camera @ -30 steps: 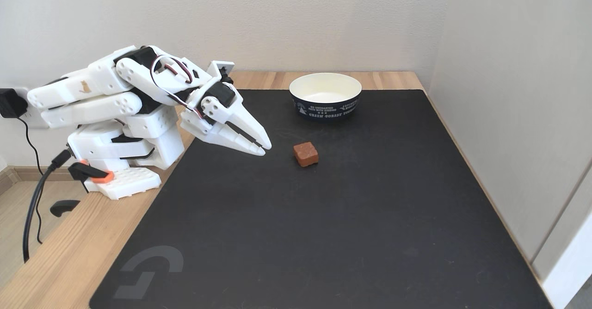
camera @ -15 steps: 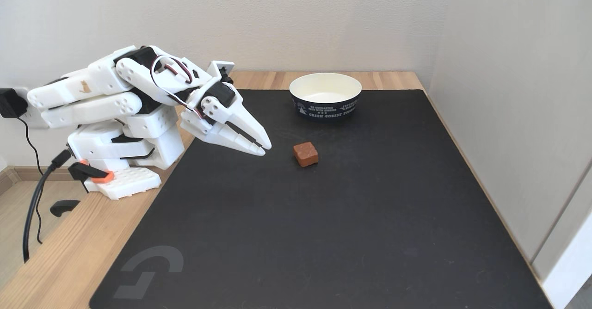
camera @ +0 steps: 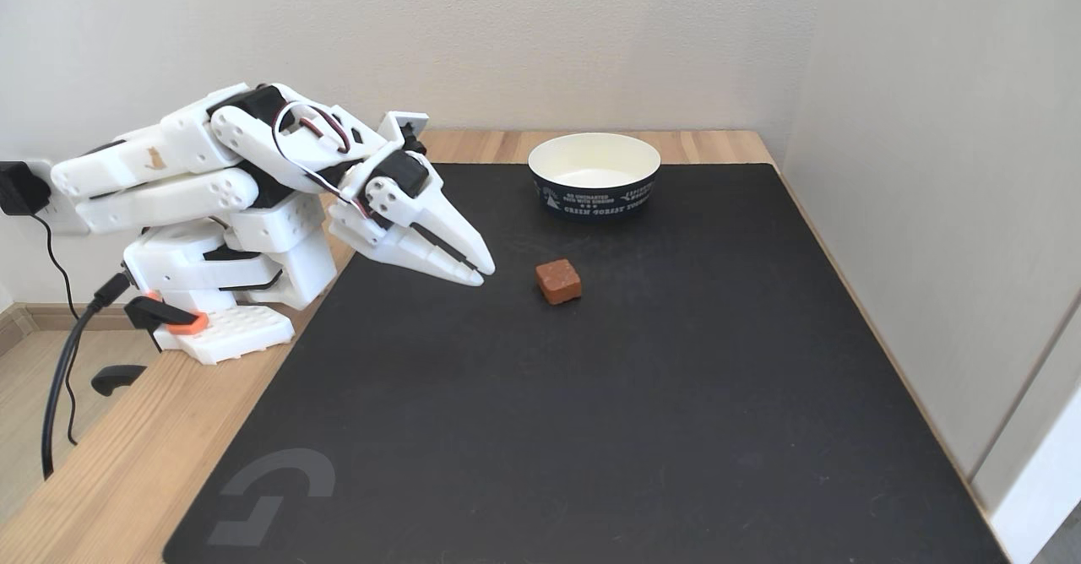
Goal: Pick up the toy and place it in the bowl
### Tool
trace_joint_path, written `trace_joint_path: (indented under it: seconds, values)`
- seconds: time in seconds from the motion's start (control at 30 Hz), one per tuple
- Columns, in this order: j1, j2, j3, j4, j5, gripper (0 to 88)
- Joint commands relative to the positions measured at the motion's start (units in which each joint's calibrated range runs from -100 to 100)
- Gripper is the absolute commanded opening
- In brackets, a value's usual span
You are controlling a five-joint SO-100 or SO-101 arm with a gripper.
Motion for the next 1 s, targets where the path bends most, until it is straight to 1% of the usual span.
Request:
trace_joint_path:
  seconds: [0.0,0.37,0.5,0.53,0.57,0.6,0.9,0.97]
  values:
    - [0.21,-0.42,0.87,-0.14,0.38,2.5]
    - [0.21,-0.42,0.87,-0.22,-0.03,4.0]
    - [-0.55,-0.42,0.87,-0.22,0.23,31.5]
    - [-0.63,-0.42,0.87,-0.22,0.23,43.7]
    - [-0.63,-0.42,0.87,-0.22,0.12,47.9]
    - [-0.63,-0.42,0.87,-0.22,0.07,49.7]
    - [-0.71,0.08,-0.30,0.71,0.02,48.3]
    - [-1.22,1.42,-2.64,2.57,0.02,48.3]
